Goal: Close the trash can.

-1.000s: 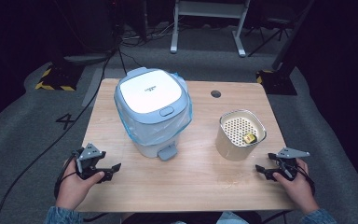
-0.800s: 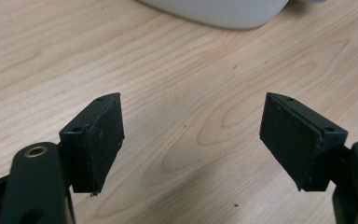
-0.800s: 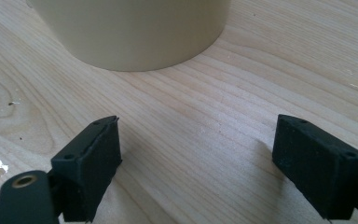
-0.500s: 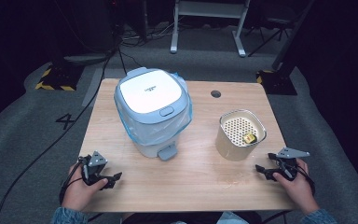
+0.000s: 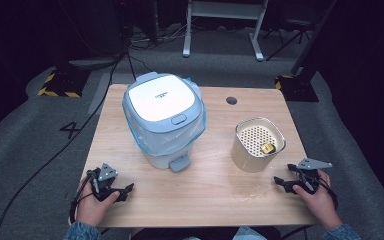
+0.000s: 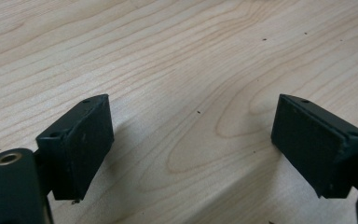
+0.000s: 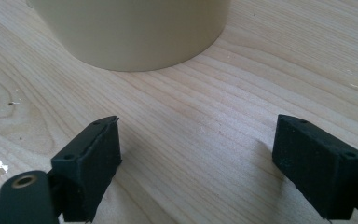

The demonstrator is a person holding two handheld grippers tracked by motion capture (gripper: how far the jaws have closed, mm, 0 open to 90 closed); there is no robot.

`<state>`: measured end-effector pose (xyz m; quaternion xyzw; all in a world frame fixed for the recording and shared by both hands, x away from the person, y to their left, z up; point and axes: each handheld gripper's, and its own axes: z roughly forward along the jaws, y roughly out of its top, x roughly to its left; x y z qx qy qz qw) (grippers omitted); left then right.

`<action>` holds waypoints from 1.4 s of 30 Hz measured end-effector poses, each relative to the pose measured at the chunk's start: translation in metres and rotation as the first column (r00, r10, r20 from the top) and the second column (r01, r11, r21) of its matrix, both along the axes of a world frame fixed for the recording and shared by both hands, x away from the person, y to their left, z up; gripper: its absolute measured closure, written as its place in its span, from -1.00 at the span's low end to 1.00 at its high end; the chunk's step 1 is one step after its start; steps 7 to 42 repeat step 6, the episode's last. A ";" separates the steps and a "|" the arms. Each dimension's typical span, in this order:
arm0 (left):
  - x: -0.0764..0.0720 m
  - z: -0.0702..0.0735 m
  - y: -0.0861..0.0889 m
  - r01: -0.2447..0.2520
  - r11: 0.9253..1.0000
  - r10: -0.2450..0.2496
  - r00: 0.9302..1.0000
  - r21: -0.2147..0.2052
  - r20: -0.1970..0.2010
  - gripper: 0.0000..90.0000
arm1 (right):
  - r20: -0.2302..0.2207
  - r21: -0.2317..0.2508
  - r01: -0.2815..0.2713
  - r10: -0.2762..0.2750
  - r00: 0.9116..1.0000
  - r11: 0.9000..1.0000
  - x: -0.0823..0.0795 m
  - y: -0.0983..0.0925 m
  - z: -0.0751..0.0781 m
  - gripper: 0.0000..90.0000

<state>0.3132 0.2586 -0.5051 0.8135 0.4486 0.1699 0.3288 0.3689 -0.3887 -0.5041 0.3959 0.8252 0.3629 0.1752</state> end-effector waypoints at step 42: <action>0.001 0.000 -0.001 -0.014 1.000 0.014 1.000 -0.002 -0.002 -0.73 | 0.000 -0.001 0.000 0.000 1.000 1.000 0.000 0.000 0.000 -0.66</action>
